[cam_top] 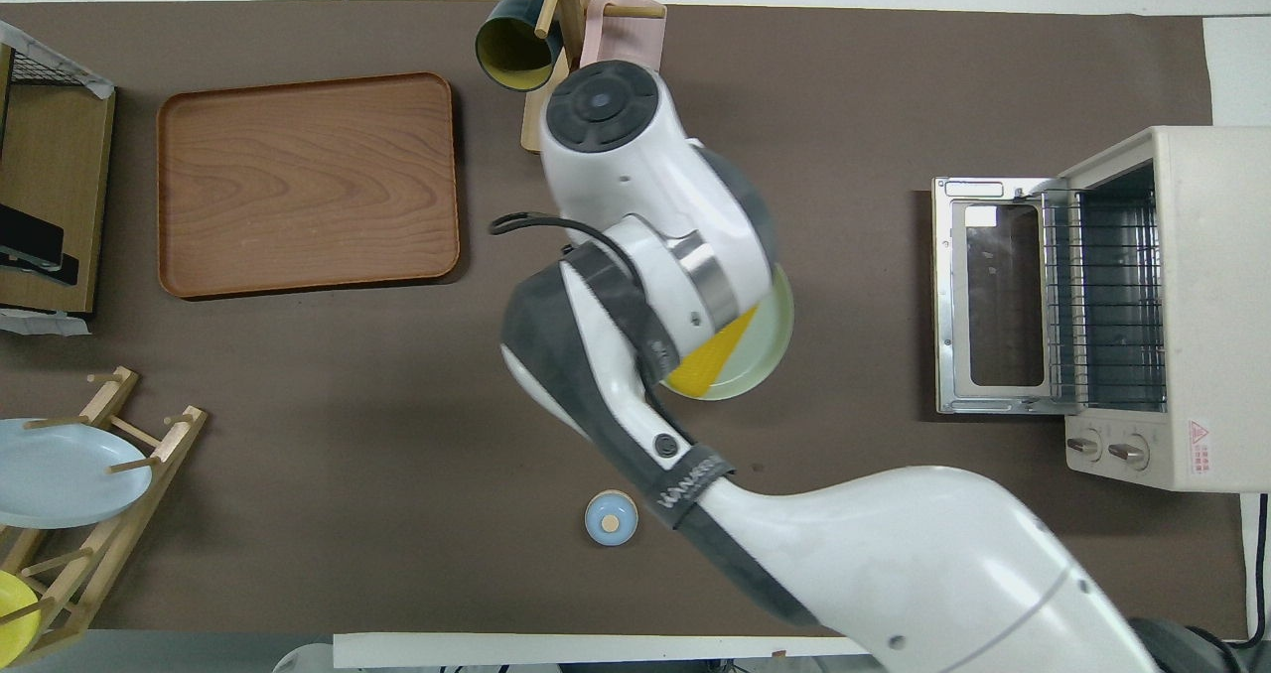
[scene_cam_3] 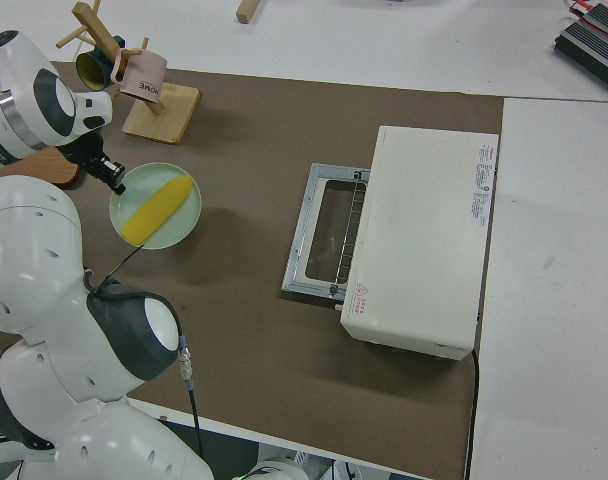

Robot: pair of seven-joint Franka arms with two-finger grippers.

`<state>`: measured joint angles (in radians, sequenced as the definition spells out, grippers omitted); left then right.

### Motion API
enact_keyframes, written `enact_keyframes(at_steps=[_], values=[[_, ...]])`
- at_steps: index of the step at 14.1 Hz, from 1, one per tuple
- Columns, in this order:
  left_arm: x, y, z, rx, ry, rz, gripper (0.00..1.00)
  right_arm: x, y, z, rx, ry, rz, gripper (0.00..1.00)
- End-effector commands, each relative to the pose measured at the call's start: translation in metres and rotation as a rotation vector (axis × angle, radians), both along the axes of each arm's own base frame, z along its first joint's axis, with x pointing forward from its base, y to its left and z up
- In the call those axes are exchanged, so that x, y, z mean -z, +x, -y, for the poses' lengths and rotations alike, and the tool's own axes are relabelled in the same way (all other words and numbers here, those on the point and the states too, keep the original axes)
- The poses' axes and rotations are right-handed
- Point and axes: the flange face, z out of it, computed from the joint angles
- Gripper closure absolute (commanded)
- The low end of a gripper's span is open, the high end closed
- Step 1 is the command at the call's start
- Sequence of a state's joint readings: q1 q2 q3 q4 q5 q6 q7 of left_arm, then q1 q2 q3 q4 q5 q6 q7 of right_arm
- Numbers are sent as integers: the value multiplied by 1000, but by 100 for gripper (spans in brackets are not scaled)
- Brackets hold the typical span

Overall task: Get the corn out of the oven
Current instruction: 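Pull the plate out and set it mid-table with the right gripper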

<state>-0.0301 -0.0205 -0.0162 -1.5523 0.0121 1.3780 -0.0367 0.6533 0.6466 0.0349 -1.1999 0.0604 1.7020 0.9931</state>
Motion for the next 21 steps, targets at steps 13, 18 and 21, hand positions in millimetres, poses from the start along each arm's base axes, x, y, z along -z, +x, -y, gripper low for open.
enact_keyframes(at_steps=[13,18,21], values=[[134,-78,132,-474,105,64,0,-44,37,123,-32,43,69,62],[209,-96,273,-958,152,106,0,19,15,271,-219,-38,-7,98],[239,-91,334,-1283,140,86,0,60,3,312,-288,-153,-40,98]])
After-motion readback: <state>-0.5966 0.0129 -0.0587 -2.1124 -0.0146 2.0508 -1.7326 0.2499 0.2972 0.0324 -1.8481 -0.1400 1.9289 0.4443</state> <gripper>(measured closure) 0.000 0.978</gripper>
